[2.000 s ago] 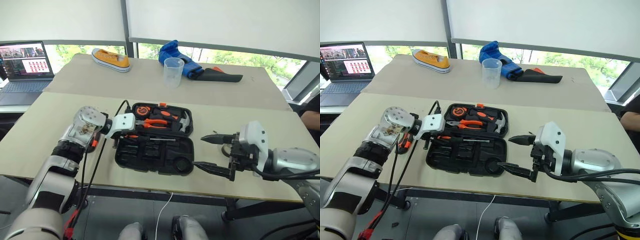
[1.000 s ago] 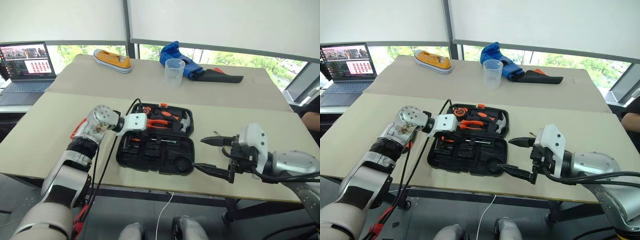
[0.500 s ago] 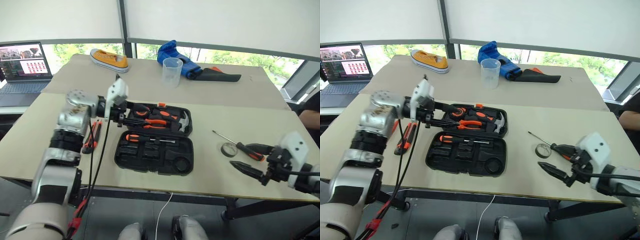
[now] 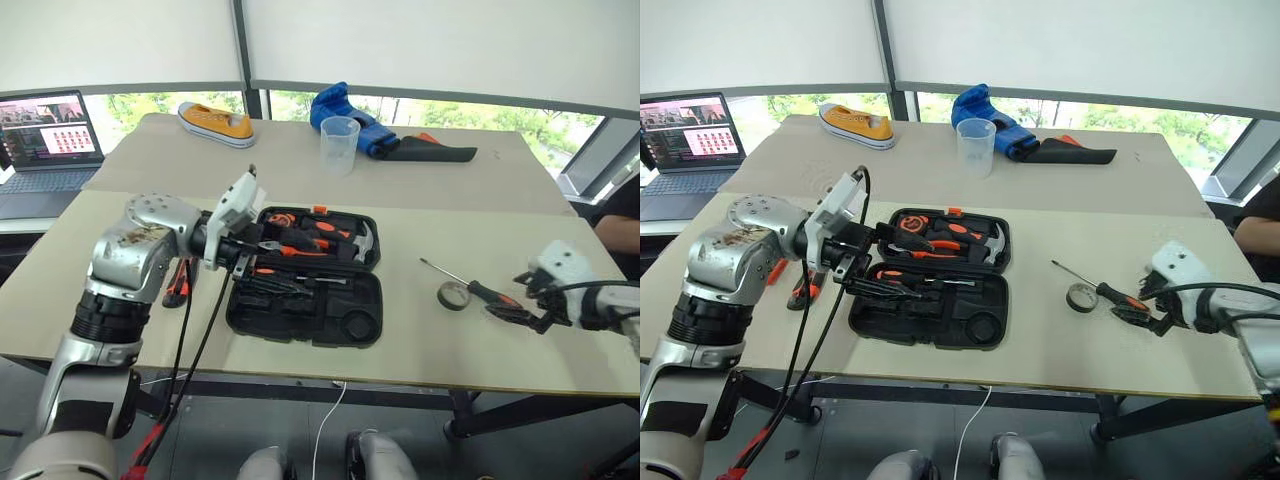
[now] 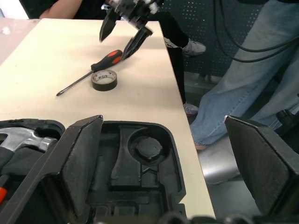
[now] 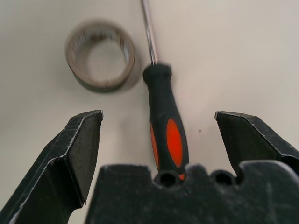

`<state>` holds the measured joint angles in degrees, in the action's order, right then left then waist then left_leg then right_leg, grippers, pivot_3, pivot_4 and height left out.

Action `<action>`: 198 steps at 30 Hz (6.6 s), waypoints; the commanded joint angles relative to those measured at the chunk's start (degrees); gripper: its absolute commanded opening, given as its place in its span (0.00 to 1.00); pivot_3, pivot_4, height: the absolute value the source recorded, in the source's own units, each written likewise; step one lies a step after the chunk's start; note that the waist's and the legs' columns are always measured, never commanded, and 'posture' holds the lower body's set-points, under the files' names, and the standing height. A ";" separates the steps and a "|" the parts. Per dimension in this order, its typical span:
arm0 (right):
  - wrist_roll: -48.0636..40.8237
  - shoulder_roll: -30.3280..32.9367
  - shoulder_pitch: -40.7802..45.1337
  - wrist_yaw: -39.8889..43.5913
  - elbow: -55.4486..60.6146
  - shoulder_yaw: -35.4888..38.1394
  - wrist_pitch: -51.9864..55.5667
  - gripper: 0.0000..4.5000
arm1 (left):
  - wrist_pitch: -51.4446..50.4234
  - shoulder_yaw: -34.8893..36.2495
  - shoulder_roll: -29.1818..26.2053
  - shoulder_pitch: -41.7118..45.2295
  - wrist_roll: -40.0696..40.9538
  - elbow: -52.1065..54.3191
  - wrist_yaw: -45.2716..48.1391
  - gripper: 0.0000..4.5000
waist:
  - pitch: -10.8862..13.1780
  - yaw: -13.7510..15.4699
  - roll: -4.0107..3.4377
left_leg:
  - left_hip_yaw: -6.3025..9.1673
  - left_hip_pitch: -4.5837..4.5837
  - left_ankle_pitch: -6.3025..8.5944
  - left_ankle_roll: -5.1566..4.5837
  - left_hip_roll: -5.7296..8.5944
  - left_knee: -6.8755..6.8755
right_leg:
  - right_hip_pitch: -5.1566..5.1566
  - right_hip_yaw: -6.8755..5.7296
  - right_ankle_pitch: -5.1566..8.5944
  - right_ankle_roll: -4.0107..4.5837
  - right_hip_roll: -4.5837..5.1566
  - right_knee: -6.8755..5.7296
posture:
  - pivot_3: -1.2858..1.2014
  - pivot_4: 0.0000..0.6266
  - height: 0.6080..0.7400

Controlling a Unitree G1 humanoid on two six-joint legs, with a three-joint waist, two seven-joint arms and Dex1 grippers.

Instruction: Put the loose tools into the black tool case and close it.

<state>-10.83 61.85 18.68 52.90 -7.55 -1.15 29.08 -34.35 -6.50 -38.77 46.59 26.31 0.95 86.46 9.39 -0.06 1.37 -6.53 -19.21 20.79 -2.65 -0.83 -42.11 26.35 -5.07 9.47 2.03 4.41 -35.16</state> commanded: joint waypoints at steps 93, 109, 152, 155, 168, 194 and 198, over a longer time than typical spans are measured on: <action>8.05 -31.25 32.42 18.81 5.65 -21.06 8.22 0.60 | 5.62 6.64 -15.85 -13.65 1.43 -0.13 -3.00 1.00 | 0.31 -1.30 -0.64 | 0.01 -0.86 -0.21 0.39 0.00 -0.19 | 0.69 -0.93 0.07 0.35 0.08 -0.77 | 0.52 0.24 0.88; 8.57 -32.69 32.36 16.34 -0.45 -23.75 7.10 0.24 | 7.03 5.83 -15.53 -12.26 0.09 -1.57 -2.98 1.00 | 0.31 -1.39 -0.64 | -0.06 -0.85 -0.21 0.39 0.00 -0.18 | 0.69 -0.93 0.07 0.35 0.06 -0.76 | 0.52 0.24 0.88; 5.13 -33.04 33.67 18.15 3.77 -21.80 8.73 0.01 | 9.25 5.36 -15.29 -11.74 -2.22 -2.97 -2.21 1.00 | 0.31 -2.23 -0.64 | 0.01 -0.80 -0.21 0.39 -0.01 -0.17 | 0.69 -0.91 0.08 0.36 0.06 -0.81 | 0.52 0.24 0.88; 3.96 -32.77 34.40 18.59 4.31 -21.14 9.70 0.01 | 9.43 5.41 -15.44 -11.88 -2.40 -3.04 -2.07 1.00 | 0.31 -2.22 -0.64 | 0.04 -0.80 -0.21 0.39 -0.01 -0.18 | 0.69 -0.91 0.07 0.36 0.07 -0.81 | 0.52 0.24 0.88; 11.02 -34.30 29.23 14.47 -0.23 -28.42 2.12 0.01 | 9.60 5.35 -15.36 -11.75 -2.92 -2.93 -2.13 1.00 | 0.30 -2.26 -0.63 | -0.01 -0.79 -0.21 0.40 0.00 -0.15 | 0.69 -0.90 0.08 0.36 0.07 -0.81 | 0.52 0.24 0.88; -21.07 -28.45 19.70 11.05 29.51 2.22 17.16 0.87 | -10.20 46.87 -12.77 -52.99 1.23 9.48 -30.09 1.00 | 0.26 -1.78 -0.53 | -0.02 -0.14 -0.27 0.55 -0.07 0.53 | 0.67 -0.40 0.18 0.53 0.06 -0.65 | 0.52 0.24 0.88; -20.72 -27.79 18.50 9.87 29.95 0.67 15.33 0.99 | -11.80 46.18 -14.42 -52.08 -0.08 5.94 -34.33 1.00 | 0.27 -0.85 -0.52 | -0.05 -0.06 -0.28 0.59 -0.07 0.47 | 0.66 -0.35 0.20 0.53 0.10 -0.75 | 0.52 0.24 0.88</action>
<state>-30.59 33.65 36.85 63.29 20.31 -0.32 46.29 -45.36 39.02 -51.53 -7.18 27.01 7.99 54.29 9.66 -0.91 0.85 -6.59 -19.26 20.49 -2.02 -0.90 -41.64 27.01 -5.39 9.69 2.52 4.51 -35.91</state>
